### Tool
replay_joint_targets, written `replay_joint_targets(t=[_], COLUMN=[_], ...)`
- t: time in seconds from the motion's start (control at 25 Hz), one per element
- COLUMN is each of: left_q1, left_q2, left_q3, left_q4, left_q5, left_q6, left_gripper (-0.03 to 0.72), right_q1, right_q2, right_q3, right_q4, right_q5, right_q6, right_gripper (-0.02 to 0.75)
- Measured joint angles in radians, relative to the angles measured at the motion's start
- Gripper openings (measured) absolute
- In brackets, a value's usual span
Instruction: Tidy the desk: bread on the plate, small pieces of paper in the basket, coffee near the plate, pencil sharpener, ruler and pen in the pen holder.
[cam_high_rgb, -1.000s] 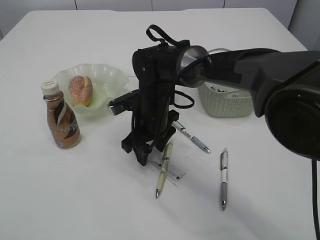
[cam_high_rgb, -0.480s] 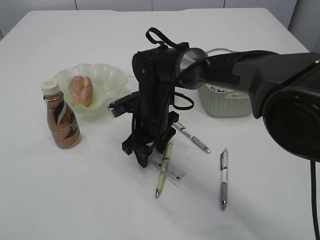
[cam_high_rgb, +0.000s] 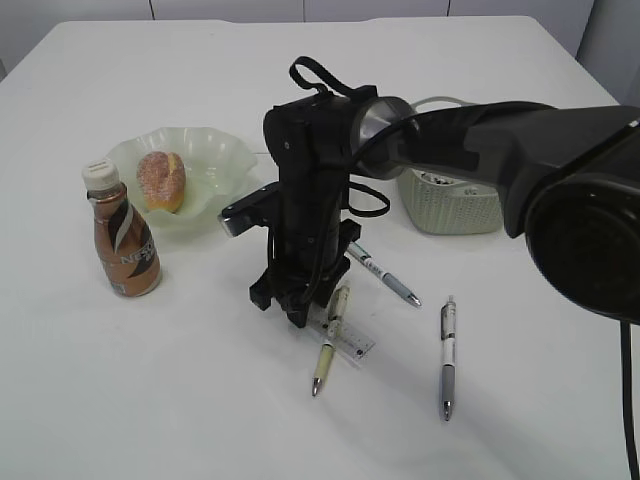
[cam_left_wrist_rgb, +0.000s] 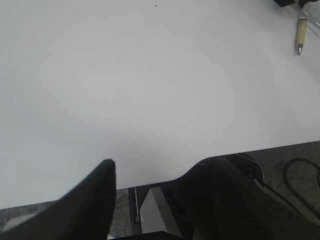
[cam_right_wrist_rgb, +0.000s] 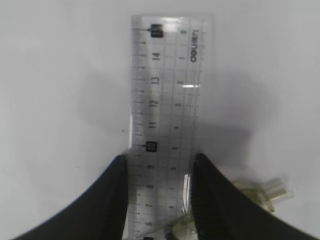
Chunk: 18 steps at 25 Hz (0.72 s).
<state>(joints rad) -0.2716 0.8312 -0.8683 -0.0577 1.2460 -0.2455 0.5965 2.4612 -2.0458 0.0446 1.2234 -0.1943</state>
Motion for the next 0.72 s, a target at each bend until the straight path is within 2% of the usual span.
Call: replay_joint_targets(t=[0.04,0.12,0.48,0.72], left_q1=[0.000,0.000,0.000,0.000], left_q2=[0.000,0.000,0.000,0.000], left_q3=[0.000,0.000,0.000,0.000], left_q4=[0.000,0.000,0.000,0.000], left_q5=[0.000,0.000,0.000,0.000], left_q6=[0.000,0.000,0.000,0.000], left_gripper=[0.445,0.445,0.445,0.445], right_q1=[0.000,0.000,0.000,0.000], right_q2=[0.000,0.000,0.001,0.001], right_q3=[0.000,0.000,-0.035,-0.091], right_q4=[0.000,0.000,-0.004,-0.004], right_q5=[0.000,0.000,0.000,0.000], right_q6=[0.000,0.000,0.002,0.071], right_gripper=[0.328,0.296,0.294,0.294])
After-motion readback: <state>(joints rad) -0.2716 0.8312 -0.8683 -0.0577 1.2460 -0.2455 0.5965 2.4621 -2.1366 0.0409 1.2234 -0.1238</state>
